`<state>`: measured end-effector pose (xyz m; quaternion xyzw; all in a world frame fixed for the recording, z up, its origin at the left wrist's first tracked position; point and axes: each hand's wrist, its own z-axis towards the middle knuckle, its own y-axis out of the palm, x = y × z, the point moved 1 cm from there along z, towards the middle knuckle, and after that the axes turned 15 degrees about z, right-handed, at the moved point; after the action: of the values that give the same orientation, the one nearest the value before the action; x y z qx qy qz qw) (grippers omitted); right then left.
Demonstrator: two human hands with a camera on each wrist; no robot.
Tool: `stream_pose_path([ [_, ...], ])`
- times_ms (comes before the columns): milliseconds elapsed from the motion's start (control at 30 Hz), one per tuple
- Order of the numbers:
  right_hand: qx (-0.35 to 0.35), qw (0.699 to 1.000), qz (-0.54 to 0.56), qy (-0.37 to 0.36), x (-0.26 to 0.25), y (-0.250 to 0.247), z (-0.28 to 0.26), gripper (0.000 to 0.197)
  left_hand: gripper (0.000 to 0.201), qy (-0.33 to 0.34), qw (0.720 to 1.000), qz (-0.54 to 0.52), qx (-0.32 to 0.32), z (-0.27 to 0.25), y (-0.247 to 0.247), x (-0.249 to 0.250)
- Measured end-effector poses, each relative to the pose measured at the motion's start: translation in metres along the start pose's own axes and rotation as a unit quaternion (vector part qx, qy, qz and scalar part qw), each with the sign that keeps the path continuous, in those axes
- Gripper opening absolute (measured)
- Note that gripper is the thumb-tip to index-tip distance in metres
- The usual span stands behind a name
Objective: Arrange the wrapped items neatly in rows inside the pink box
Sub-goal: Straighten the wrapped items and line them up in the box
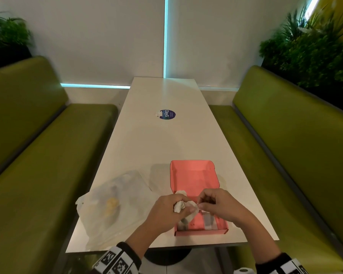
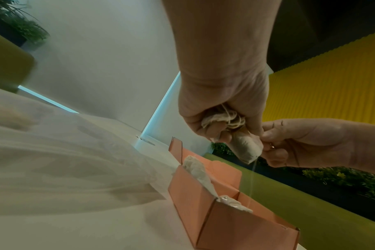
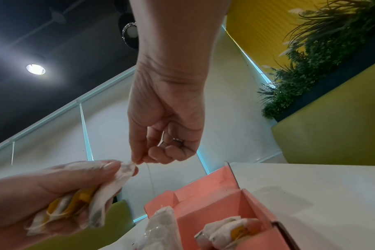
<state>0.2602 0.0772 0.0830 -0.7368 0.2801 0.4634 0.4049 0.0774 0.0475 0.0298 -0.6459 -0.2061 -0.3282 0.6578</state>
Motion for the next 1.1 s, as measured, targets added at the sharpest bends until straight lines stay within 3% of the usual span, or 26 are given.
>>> stream_pose_path([
  [167,0.038,0.999,-0.014,-0.002,-0.003,0.005,0.000,0.008,0.026,-0.013,0.997,0.041,0.069,0.000,0.001,0.005],
  [300,0.039,0.997,0.050,0.036,-0.006,0.007,-0.003,0.005,0.021,-0.052,0.990,0.056,0.120,0.001,-0.002,0.005],
  [467,-0.033,0.988,0.125,0.086,-0.006,0.019,-0.009,0.010,0.017,-0.093,0.988,0.009,0.126,0.001,-0.006,0.011],
  [800,-0.147,0.979,0.083,0.113,0.011,0.047,-0.005,0.019,0.019,-0.114,0.976,-0.118,0.143,0.002,-0.005,0.012],
  [933,-0.147,0.978,0.067,0.131,0.018,0.052,0.000,0.018,0.017,-0.121,0.972,-0.166,0.117,0.000,-0.006,0.015],
  [1100,-0.070,0.990,0.025,0.124,0.018,0.041,0.008,0.011,0.019,-0.129,0.975,-0.168,0.068,-0.002,-0.006,0.013],
])
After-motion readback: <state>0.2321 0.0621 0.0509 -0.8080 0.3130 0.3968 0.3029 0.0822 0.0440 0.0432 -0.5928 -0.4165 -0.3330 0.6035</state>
